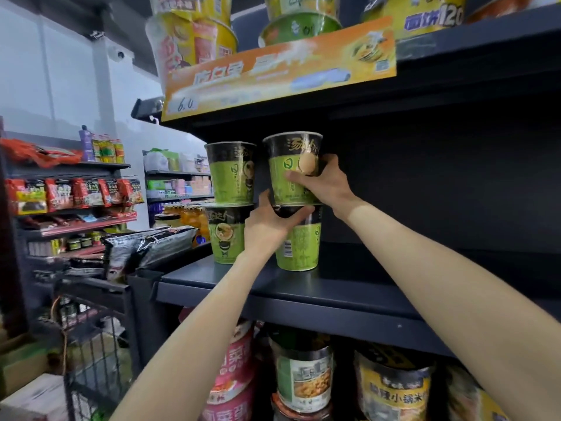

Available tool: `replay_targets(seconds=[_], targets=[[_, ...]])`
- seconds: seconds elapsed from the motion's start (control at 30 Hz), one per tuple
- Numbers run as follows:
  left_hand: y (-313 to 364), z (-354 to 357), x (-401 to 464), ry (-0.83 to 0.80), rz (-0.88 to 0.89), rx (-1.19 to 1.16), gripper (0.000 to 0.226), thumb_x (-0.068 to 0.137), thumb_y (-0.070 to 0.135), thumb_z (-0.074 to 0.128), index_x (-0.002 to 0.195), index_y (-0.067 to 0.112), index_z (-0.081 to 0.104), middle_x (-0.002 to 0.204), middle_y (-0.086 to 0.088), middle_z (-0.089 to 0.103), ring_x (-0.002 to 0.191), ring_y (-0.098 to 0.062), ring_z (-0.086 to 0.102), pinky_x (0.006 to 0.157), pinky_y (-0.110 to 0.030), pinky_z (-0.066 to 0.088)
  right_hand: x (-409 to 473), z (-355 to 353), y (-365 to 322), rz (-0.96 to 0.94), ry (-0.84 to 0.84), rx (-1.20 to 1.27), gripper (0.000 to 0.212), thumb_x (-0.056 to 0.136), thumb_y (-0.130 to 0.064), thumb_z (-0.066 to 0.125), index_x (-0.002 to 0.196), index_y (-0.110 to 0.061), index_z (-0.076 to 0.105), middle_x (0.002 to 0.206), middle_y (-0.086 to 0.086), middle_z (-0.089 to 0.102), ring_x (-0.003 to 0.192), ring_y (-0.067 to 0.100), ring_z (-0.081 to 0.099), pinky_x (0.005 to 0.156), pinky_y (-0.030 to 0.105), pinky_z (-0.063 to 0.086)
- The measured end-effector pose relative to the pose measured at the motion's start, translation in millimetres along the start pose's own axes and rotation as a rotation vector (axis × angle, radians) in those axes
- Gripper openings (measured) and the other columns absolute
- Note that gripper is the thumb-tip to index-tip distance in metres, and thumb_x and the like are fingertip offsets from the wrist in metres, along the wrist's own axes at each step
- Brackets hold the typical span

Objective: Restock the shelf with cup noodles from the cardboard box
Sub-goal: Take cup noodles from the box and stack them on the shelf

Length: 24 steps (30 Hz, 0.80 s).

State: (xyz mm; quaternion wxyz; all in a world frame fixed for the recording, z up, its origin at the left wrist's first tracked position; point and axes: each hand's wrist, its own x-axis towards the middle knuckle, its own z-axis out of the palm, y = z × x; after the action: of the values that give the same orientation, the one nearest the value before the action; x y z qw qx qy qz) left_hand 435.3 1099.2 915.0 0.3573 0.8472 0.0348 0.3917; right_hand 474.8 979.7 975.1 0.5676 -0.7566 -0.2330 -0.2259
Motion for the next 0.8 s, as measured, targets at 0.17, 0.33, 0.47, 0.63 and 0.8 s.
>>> replay_targets(seconds=[0.17,0.33,0.47,0.63,0.8], targets=[[-11,-4,5,-0.027,0.031,-0.038,0.1,0.068,0.07,0.065,0.144,0.018,0.027,0.132,-0.004,0.055,0.12,-0.027,0.053,0.087,-0.031,0.04,-3,12,-1,-0.012,0.038,-0.019,0.092,0.07,-0.047,0.078,0.139,-0.012,0.029,0.131,0.005,0.052,0.118,0.023,0.054,0.099,0.037,0.047],[-10,-6,3,-0.064,0.061,-0.037,0.104,0.071,0.065,0.066,0.148,0.015,0.017,0.139,-0.01,0.048,0.123,-0.029,0.05,0.092,-0.032,0.041,-8,15,-2,-0.024,0.065,-0.036,0.087,0.074,-0.04,0.078,0.139,-0.009,0.029,0.132,0.008,0.051,0.119,0.023,0.053,0.095,0.031,0.046],[-10,-17,-12,-0.04,0.123,-0.023,0.092,0.075,0.053,0.069,0.146,0.015,0.024,0.139,-0.015,0.042,0.123,-0.032,0.047,0.087,-0.03,0.039,-16,9,-1,-0.048,0.096,-0.099,0.082,0.075,-0.034,0.078,0.139,-0.012,0.032,0.135,0.01,0.048,0.121,0.025,0.05,0.101,0.04,0.045],[2,-33,-50,0.133,0.293,0.068,0.053,0.085,0.04,0.061,0.132,0.02,0.046,0.129,-0.006,0.048,0.117,-0.024,0.047,0.081,-0.027,0.038,-70,-21,-9,-0.244,0.173,-0.098,0.055,0.087,-0.025,0.066,0.134,-0.016,0.04,0.11,-0.002,0.059,0.104,0.012,0.058,0.091,0.033,0.05],[39,-30,-115,0.292,0.648,-0.175,0.027,0.088,0.026,0.056,0.11,0.013,0.062,0.1,0.005,0.063,0.095,-0.014,0.057,0.083,-0.021,0.043,-154,-79,-1,-0.553,0.295,-0.371,0.034,0.091,-0.022,0.058,0.124,-0.018,0.052,0.095,-0.012,0.064,0.093,0.009,0.061,0.086,0.037,0.05]])
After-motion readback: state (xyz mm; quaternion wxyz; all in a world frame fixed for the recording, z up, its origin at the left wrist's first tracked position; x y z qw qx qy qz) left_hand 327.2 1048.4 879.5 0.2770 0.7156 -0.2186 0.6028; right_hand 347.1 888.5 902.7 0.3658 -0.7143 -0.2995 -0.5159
